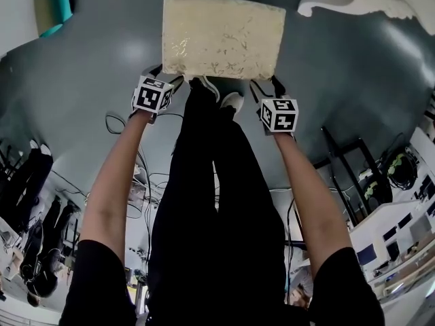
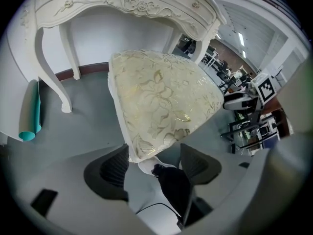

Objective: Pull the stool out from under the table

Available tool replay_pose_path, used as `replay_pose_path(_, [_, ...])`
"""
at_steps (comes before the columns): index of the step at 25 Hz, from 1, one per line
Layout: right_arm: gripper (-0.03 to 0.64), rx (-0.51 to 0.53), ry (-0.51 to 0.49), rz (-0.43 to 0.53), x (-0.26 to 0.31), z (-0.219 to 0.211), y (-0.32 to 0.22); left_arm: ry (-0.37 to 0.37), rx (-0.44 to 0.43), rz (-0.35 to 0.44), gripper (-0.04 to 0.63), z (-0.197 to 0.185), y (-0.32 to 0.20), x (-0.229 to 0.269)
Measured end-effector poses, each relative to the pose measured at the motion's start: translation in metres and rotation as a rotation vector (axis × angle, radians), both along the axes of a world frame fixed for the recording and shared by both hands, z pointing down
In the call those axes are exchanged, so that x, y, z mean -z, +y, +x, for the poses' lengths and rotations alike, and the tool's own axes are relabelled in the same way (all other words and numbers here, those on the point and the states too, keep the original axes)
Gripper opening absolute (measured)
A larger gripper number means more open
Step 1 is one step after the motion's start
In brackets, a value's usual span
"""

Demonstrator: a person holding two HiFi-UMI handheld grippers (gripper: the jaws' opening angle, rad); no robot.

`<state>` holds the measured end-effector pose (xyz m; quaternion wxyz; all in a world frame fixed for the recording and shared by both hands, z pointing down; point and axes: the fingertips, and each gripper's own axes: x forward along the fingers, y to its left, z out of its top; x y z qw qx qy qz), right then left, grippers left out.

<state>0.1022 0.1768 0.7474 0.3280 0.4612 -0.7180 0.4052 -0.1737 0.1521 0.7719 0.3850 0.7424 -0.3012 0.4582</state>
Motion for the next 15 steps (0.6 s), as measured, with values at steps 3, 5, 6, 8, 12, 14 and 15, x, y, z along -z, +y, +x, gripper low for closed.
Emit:
replay_pose_path(3, [0.298, 0.015, -0.007, 0.000, 0.001, -0.001, 0.002, -0.003, 0.007, -0.001, 0.336, 0.000, 0.003, 0.000])
replay_pose_path(5, [0.298, 0.022, -0.013, -0.003, 0.000, -0.001, 0.006, -0.006, 0.016, -0.003, 0.336, 0.000, 0.008, 0.000])
replay_pose_path(6, [0.298, 0.022, -0.015, -0.003, 0.000, 0.000, 0.008, -0.007, 0.017, -0.004, 0.336, 0.000, 0.010, 0.000])
replay_pose_path(8, [0.298, 0.021, -0.018, -0.002, 0.000, 0.001, 0.009, -0.008, 0.018, -0.006, 0.336, 0.002, 0.013, 0.000])
replay_pose_path(12, [0.298, 0.036, -0.018, -0.001, 0.002, 0.000, 0.012, -0.008, 0.031, -0.006, 0.336, 0.001, 0.015, 0.001])
replay_pose_path(14, [0.298, 0.044, -0.021, 0.003, 0.001, 0.000, 0.015, -0.003, 0.044, -0.002, 0.336, 0.000, 0.017, 0.001])
replay_pose_path(15, [0.298, 0.037, -0.025, 0.004, 0.001, 0.000, 0.015, -0.001, 0.048, -0.001, 0.336, 0.001, 0.016, 0.000])
